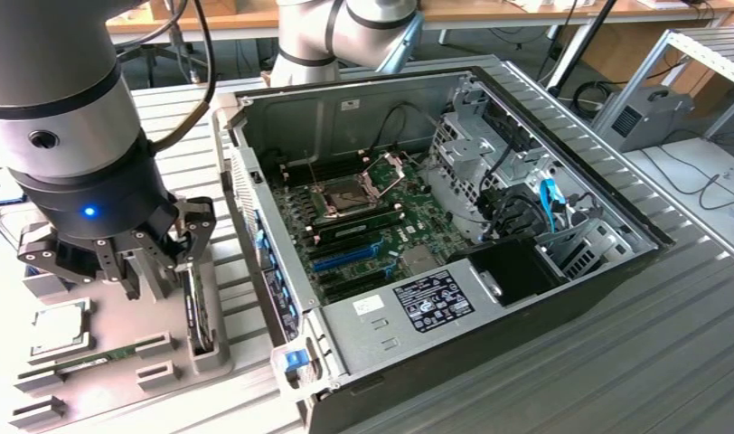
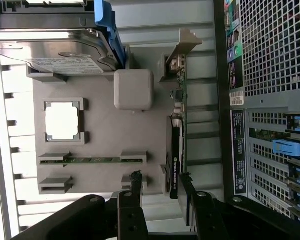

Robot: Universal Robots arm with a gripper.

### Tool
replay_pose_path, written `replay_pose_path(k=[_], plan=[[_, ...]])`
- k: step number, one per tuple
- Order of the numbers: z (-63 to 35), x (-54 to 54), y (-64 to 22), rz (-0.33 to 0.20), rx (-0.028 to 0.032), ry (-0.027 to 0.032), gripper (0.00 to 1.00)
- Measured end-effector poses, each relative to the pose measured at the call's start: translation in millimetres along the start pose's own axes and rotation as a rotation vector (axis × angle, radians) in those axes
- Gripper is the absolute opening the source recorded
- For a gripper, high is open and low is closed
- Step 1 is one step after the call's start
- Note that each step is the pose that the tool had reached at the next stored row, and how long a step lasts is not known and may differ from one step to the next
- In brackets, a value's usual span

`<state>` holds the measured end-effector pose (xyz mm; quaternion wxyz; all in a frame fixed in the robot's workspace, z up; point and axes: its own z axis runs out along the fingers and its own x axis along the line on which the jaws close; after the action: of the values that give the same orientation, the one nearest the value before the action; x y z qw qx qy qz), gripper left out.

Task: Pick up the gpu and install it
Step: 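Pick up the gpu and move the gpu toward the slot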

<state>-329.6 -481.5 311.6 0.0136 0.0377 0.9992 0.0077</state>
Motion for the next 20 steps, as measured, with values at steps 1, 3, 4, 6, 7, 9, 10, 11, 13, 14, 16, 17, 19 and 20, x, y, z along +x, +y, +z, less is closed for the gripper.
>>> replay_pose_path(k=[1, 3, 4, 6, 7, 9, 10, 11, 13, 14, 16, 17, 19, 20], plan=[[0.4, 0.2, 0.0, 0.0, 0.0, 0.0, 0.42], [1.3, 0.5, 0.0, 0.0, 0.0, 0.0, 0.42], [1.6, 0.7, -0.1, 0.0, 0.0001, 0.0001, 0.42], [2.4, 1.0, -0.1, 0.0, 0.0001, 0.0, 0.42], [2.8, 1.1, -0.1, 0.0, 0.0001, 0.0001, 0.42], [3.6, 1.4, -0.2, 0.0, 0.0002, 0.0, 0.42], [4.0, 1.5, -0.2, 0.0, 0.0003, 0.0, 0.42], [4.4, 1.6, -0.2, 0.0, 0.0003, 0.0, 0.42], [5.2, 1.8, -0.2, 0.0, 0.0005, 0.0, 0.42], [5.6, 1.9, -0.2, 0.0, 0.0005, 0.0, 0.42], [6.4, 2.1, -0.2, 0.0, 0.0006, 0.0, 0.42], [6.8, 2.2, -0.3, 0.0, 0.0007, 0.0, 0.42], [7.6, 2.3, -0.3, 0.0, 0.0008, 0.0, 0.42], [8.0, 2.4, -0.3, 0.0, 0.0008, 0.0, 0.42]])
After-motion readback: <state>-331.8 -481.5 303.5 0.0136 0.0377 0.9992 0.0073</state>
